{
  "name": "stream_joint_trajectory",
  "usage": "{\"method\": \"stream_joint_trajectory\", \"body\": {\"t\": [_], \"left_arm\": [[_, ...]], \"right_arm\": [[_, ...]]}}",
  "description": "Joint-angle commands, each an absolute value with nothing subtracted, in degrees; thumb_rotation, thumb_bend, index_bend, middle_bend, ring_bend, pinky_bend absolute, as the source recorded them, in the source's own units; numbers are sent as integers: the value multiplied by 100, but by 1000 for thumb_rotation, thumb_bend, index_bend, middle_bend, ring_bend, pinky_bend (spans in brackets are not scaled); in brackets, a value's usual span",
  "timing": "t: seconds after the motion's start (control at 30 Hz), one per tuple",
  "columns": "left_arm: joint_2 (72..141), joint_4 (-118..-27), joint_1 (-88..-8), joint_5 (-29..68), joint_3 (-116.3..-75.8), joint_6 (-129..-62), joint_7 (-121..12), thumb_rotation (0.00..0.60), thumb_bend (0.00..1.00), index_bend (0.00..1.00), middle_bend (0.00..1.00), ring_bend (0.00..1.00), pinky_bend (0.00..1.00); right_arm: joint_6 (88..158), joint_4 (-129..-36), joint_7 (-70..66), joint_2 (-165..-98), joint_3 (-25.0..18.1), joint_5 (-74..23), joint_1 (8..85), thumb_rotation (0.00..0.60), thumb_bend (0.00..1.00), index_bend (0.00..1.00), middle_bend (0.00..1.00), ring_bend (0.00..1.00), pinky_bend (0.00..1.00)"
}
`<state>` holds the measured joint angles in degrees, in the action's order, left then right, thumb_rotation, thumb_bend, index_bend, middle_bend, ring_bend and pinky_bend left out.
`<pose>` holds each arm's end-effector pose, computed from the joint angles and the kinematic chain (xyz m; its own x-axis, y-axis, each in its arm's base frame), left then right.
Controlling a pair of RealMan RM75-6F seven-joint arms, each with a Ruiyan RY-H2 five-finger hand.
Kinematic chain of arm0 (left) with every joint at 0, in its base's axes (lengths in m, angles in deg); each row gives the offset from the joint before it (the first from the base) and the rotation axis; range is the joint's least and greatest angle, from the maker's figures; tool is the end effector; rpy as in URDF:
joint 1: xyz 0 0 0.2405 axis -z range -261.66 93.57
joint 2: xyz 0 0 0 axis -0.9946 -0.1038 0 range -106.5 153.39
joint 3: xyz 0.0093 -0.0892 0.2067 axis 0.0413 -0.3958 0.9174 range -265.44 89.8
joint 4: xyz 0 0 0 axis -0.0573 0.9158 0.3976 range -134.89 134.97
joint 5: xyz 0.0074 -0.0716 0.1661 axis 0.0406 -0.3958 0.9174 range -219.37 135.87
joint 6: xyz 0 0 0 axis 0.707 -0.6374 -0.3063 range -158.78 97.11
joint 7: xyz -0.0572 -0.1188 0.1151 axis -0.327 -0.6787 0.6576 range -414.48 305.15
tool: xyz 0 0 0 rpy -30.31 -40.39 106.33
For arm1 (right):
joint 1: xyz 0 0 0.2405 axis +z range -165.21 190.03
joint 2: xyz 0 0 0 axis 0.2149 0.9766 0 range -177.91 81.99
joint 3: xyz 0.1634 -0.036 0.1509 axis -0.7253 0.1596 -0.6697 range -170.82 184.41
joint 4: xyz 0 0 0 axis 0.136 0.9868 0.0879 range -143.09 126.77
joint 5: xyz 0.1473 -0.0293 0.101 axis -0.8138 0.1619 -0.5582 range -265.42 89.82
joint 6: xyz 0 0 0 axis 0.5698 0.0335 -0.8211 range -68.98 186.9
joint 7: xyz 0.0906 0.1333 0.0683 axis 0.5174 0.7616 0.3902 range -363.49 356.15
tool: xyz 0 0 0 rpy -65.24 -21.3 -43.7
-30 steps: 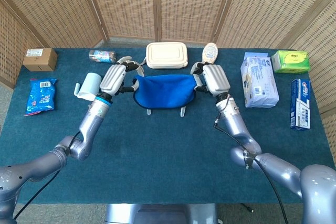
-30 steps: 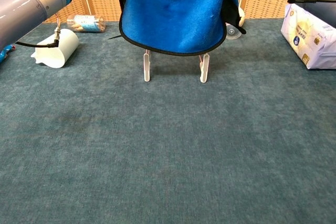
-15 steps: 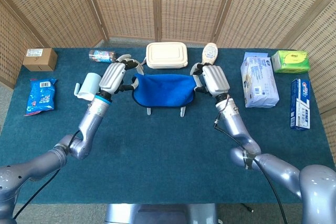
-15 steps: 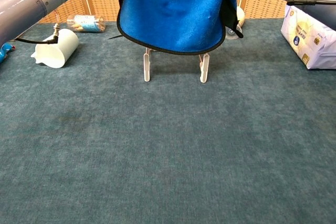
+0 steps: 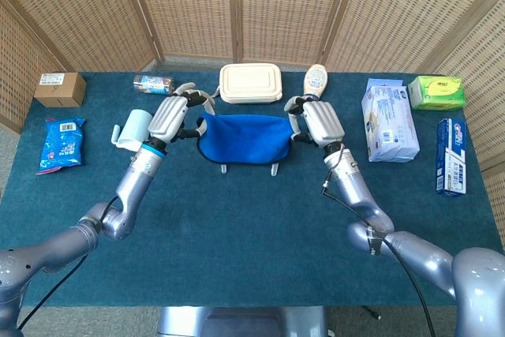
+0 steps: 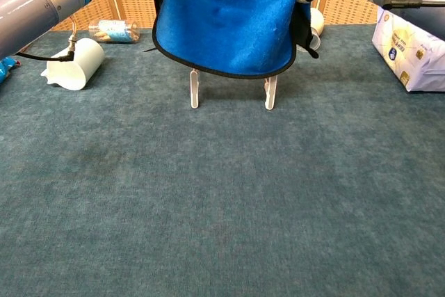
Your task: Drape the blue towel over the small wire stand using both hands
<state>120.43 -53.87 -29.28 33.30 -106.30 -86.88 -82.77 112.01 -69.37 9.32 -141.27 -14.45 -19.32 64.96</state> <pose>-0.0688 0.4396 0.0424 -0.0598 0.1543 0.9862 0.9048 -0.4088 0.1188 -0.0807 -0.4396 0.0536 0.0544 -0.1096 0.9925 -0.9415 -0.3366 0.0145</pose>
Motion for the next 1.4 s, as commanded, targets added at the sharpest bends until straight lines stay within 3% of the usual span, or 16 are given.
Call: {"method": "stream_joint_trajectory", "body": {"t": [0.03, 0.27, 0.5, 0.63, 1.0, 1.4], "left_arm": [[11996, -5418, -2941, 3347, -10596, -8649, -8290, 600, 544, 524, 326, 244, 85], [11931, -5466, -2989, 3340, -10566, -8643, -8243, 600, 517, 387, 228, 155, 54], [11892, -5518, -3024, 3322, -10554, -8636, -8195, 600, 494, 226, 69, 15, 1], [11870, -5538, -3042, 3307, -10560, -8642, -8172, 600, 493, 161, 10, 0, 0], [11734, -5675, -3136, 3261, -10516, -8598, -8033, 600, 484, 11, 0, 0, 0], [11593, -5845, -3199, 3158, -10486, -8456, -7797, 600, 351, 0, 0, 0, 0]], "right_arm": [[11160, -6943, 922, -14102, -1426, -1928, 6497, 600, 434, 635, 352, 285, 392], [11062, -6992, 856, -14045, -1379, -1940, 6492, 600, 347, 431, 279, 198, 294], [11000, -7036, 773, -13986, -1369, -1965, 6500, 600, 229, 351, 242, 141, 223], [10968, -7075, 713, -13947, -1367, -1987, 6504, 600, 209, 323, 226, 119, 199], [10915, -7034, 576, -13942, -1345, -2004, 6547, 600, 137, 274, 203, 70, 157], [10845, -6996, 440, -13930, -1317, -2043, 6575, 600, 70, 233, 181, 32, 127]]}}
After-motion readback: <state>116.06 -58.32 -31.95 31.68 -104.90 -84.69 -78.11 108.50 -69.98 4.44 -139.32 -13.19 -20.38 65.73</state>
